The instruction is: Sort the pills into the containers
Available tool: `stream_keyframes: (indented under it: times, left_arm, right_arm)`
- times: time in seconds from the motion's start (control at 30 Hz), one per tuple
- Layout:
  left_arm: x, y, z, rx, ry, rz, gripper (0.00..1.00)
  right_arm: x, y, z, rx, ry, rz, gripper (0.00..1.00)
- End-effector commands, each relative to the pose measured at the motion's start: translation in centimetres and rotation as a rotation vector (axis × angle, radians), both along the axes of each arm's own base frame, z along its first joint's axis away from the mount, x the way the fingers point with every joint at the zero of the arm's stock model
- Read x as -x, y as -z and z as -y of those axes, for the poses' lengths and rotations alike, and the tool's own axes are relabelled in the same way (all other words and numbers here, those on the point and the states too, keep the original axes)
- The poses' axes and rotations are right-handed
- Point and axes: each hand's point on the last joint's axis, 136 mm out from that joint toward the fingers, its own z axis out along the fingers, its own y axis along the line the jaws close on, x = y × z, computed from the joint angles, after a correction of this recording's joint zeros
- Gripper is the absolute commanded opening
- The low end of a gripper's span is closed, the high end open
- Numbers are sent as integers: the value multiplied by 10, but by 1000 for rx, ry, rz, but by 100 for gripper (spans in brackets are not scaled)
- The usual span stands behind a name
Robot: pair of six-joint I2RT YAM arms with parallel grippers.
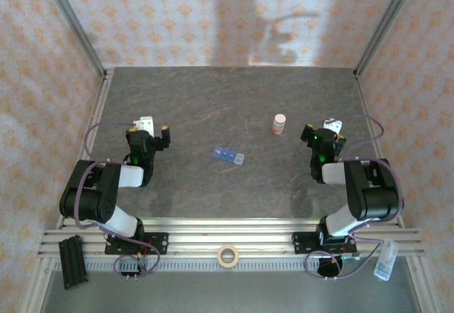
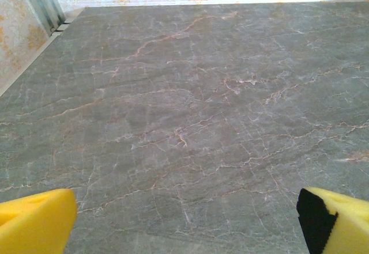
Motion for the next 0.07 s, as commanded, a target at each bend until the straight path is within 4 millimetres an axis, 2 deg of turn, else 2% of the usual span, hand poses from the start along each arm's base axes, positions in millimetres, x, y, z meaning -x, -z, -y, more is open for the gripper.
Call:
stream_keyframes:
  times: [0.0, 0.03]
  left_arm:
    - [-4, -4, -1, 17, -2, 14, 100]
    - [-4, -4, -1, 17, -2, 13, 100]
  right_arm:
    - [-2, -7, 2, 3, -2, 27, 100]
    - [-2, -8, 2, 5, -3, 30, 100]
